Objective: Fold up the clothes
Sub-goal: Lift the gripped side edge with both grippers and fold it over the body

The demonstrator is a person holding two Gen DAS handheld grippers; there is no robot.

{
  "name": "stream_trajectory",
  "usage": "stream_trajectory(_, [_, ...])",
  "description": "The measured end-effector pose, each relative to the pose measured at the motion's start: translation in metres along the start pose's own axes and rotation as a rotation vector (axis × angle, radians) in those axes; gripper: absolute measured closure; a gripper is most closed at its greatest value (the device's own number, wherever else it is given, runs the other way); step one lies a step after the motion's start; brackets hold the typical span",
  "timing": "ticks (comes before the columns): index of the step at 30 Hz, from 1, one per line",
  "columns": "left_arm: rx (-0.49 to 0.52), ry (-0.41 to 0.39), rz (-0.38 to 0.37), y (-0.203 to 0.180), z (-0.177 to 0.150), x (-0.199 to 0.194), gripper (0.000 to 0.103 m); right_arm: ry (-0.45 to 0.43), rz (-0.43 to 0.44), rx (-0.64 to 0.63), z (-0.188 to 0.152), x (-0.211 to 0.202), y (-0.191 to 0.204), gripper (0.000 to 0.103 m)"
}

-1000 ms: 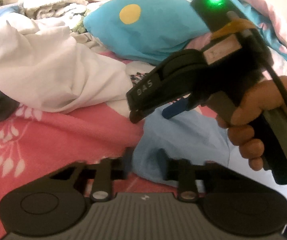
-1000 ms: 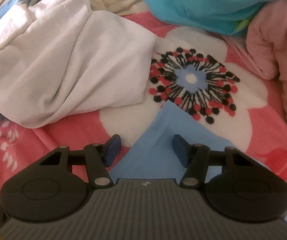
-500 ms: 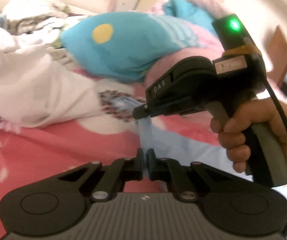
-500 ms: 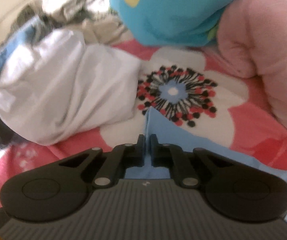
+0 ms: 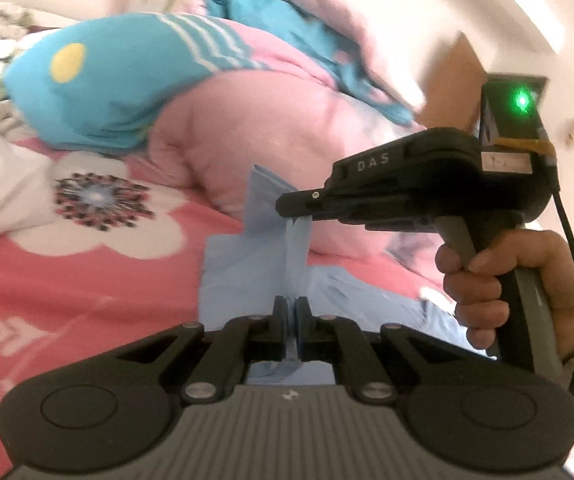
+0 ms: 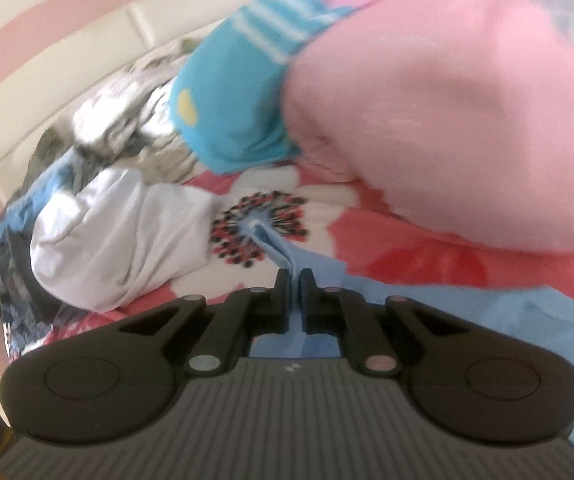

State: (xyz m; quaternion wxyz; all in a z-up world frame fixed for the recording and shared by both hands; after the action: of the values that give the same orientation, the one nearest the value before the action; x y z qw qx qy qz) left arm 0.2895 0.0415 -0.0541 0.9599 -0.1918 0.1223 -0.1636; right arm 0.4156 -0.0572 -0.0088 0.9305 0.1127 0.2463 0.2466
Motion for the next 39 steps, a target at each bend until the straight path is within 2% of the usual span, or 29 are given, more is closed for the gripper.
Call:
stream_trajectory(4, [0.048,0.05,-0.044,-0.016,-0.016,0.007,0.098,-0.045,-0.039,0.078,-0.016,-0.025,-0.033,0.099])
stream_trajectory(11, [0.096,0.154,-0.063,-0.029,-0.045,0.016,0.098,-0.065,-0.086,0.221,-0.057,-0.045,-0.081,0.1])
stream_trajectory(25, [0.118,0.206,-0.083,-0.038,-0.057,0.018,0.098,-0.106,-0.127,0.41,-0.098,-0.062,-0.119,0.099])
stream_trajectory(30, [0.107,0.257,-0.127,-0.042,-0.062,0.018,0.096,-0.123,-0.143,0.449,-0.104,-0.067,-0.126,0.099])
stream_trajectory(32, [0.09,0.282,-0.153,-0.044,-0.064,0.014,0.077,-0.122,-0.157,0.478,-0.106,-0.07,-0.131,0.096])
stream_trajectory(34, [0.079,0.287,-0.183,-0.045,-0.062,0.007,0.066,-0.12,-0.184,0.501,-0.107,-0.077,-0.136,0.095])
stream_trajectory(36, [0.08,0.277,-0.204,-0.044,-0.058,-0.002,0.061,-0.119,-0.21,0.524,-0.108,-0.085,-0.141,0.093])
stream_trajectory(39, [0.083,0.252,-0.222,-0.038,-0.048,-0.016,0.06,-0.122,-0.225,0.531,-0.109,-0.103,-0.139,0.087])
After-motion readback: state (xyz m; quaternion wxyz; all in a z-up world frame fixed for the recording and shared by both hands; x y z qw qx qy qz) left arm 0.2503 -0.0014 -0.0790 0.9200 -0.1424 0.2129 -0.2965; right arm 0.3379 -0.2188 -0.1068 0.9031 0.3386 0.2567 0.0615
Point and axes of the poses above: each gripper's, at about its wrist camera, not at the fingertips, and x roughly the way its jaws point, y to its left, z to its top, the point moved 6 cm from there along x, roughly the way its jaws point, and after that the axes turned 15 degrees about -y, right-handed, at the moved point
